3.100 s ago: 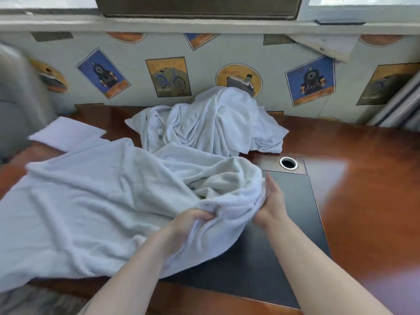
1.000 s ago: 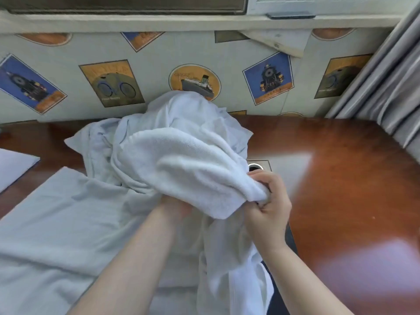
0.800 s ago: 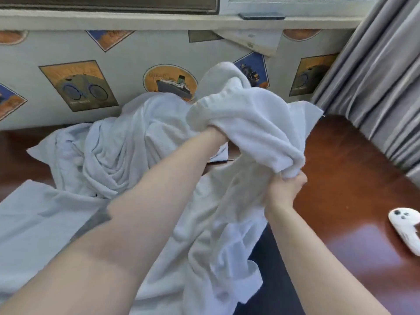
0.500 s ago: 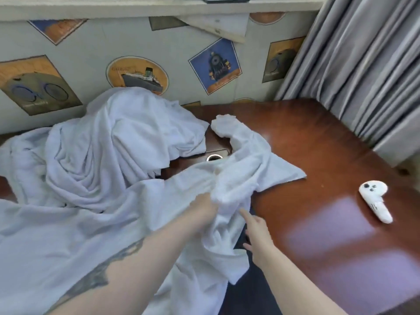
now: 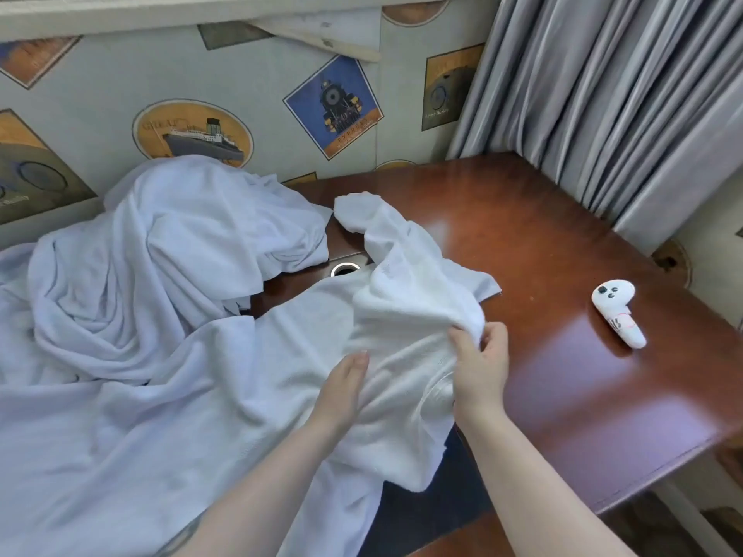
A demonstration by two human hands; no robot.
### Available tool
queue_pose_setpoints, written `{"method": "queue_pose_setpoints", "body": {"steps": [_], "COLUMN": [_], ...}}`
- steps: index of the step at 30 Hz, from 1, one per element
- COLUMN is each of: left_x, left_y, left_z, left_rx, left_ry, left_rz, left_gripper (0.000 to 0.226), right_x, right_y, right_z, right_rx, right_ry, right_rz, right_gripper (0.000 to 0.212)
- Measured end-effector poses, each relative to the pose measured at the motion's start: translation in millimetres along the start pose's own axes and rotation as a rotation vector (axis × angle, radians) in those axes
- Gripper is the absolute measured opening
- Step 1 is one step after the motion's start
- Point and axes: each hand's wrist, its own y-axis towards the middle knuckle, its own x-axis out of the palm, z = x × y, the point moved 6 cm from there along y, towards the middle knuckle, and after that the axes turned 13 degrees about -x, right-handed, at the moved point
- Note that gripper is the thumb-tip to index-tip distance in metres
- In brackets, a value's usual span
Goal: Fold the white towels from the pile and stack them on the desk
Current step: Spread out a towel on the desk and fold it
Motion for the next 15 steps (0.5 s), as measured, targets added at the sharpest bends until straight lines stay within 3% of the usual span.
{"method": "queue_pose_setpoints", "body": {"steps": [3,5,7,9,10,15], "left_x": [-5,0,7,7,4,-79], "left_y": [8,8,8,10,13,35], "left_z": [-19,-47,-65,-71,-71,-77], "left_rx": [-0.025,-0.149,-0.193,-0.201,-0.205,-0.354], "left_ry": [0.447,0.715,0.875,0.943,0.96,0.957], "left_rz": [0.145,0.106,0.087,0.117,0.126,0.269], "left_gripper": [0.054,0.073,0.085,0.09,0.091,0.088], "right_x": [-62,-79,-69,-39,-28,4], "right_y": [12,8,5,-16,-34,-79], "right_z": [-36,-40,-19,28,43,39], "right_rx": [-0.319,-0.432,-0.325,-0.014,0.074,0.02], "right_ry": [-0.049,-0.215,-0.517,-0.68,-0.678,-0.397], "right_rz": [0.502,0.554,0.255,-0.328,-0.534,-0.871], "right_gripper": [0.019,0.024,0.022,0.025,0.028,0.037]}}
